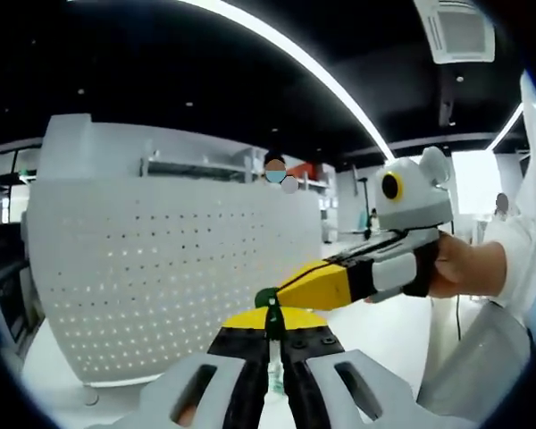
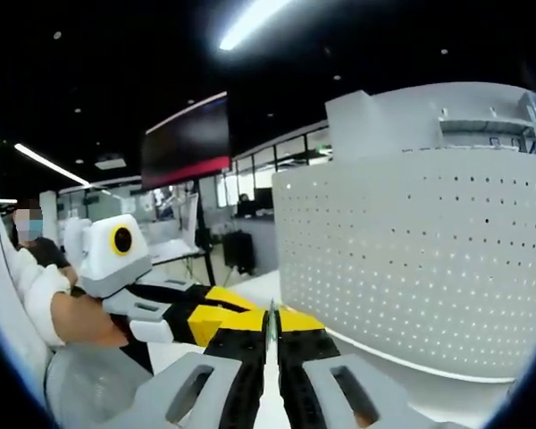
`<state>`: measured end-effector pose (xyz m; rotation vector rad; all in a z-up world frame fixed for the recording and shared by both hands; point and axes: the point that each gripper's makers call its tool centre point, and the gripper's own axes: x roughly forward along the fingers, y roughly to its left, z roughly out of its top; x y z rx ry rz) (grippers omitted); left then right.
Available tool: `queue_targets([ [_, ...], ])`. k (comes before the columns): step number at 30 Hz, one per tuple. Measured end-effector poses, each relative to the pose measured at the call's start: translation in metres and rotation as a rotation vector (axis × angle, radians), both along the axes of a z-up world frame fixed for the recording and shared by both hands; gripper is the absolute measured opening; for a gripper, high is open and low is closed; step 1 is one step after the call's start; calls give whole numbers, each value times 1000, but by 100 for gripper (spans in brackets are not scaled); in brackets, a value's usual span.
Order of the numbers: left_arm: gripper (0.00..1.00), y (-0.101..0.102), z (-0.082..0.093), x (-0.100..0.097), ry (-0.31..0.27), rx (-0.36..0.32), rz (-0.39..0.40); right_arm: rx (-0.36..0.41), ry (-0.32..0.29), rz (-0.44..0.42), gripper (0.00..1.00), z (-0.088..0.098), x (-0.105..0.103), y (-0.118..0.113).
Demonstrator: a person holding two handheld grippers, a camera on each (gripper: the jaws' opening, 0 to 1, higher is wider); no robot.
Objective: Insert the hook assembly into the mounting plate slot until the hook locks in place.
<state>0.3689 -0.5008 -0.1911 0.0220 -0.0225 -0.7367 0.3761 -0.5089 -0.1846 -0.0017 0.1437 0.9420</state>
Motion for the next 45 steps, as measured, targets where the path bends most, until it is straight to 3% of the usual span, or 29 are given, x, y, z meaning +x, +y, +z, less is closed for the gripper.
queue_targets([
  [5, 3, -1, -1, 0, 4, 3, -2, 14, 17, 2, 0, 0, -1, 0],
  [12, 4, -2, -1, -2, -16, 38, -1, 6, -5, -3, 0, 1, -2, -1],
  [16, 11, -2, -4, -2, 1, 43, 4, 17, -8, -12, 0, 4, -1, -3],
  [25, 5, -1, -4, -1, -8, 49, 5, 18, -6, -12, 0, 4, -1, -2],
  [37, 4, 1, -2, 0, -27, 46, 15, 24, 10, -17, 0, 4, -1, -1],
  [45, 3, 3, -1, 1, -23, 31, 19, -3, -34, -10, 0, 6, -1, 1],
])
